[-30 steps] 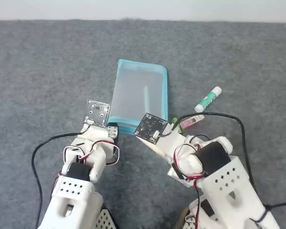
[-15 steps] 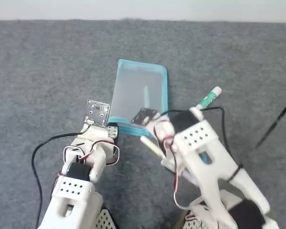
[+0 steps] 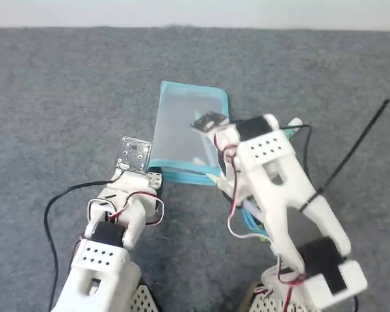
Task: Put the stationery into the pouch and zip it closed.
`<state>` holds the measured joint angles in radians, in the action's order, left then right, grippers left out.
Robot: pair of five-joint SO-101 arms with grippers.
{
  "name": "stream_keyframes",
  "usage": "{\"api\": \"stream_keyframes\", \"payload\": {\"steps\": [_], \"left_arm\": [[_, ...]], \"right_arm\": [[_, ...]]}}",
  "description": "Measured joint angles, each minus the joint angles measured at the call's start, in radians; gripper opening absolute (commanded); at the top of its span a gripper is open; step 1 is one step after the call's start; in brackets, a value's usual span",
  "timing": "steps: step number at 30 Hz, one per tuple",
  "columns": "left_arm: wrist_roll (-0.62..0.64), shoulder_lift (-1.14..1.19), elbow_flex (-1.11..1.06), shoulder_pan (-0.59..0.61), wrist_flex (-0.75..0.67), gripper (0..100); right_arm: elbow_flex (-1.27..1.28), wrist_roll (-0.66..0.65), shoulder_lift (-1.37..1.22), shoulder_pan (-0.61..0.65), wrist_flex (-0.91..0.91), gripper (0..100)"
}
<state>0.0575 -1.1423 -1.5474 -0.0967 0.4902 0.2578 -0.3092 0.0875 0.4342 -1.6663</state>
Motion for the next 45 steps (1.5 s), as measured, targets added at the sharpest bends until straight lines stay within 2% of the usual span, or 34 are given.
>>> {"api": "stream_keyframes", "payload": {"steps": [5,11,19,25,27,32,37,41,45], "left_arm": [[0.003,0.0,0.0,-0.002,0.0,1],[0.006,0.0,0.0,-0.048,0.0,1],[-0.08,-0.002,-0.008,-0.121,-0.002,1],[-0.086,-0.002,-0.015,-0.124,-0.003,1],[-0.086,-0.002,-0.015,-0.13,-0.006,1],[-0.086,-0.003,-0.015,-0.133,-0.002,1],[-0.092,-0.006,-0.02,-0.158,-0.002,1],[-0.095,-0.006,-0.02,-0.153,-0.002,1],[-0.083,-0.006,-0.02,-0.061,-0.025,1]], "right_arm": [[-0.153,0.081,-0.123,0.054,0.0,0.7],[-0.296,0.143,-0.216,0.055,0.0,0.8],[-0.489,0.198,-0.295,0.043,-0.003,2.1],[-0.512,0.204,-0.325,0.044,-0.029,25.4],[-0.512,0.203,-0.325,0.061,-0.038,29.3],[-0.516,0.112,-0.282,0.097,-0.084,28.6],[-0.543,0.087,-0.14,0.084,-0.084,28.5],[-0.535,0.081,-0.06,0.025,-0.084,28.5],[-0.404,0.081,0.0,-0.049,-0.084,25.8]]}}
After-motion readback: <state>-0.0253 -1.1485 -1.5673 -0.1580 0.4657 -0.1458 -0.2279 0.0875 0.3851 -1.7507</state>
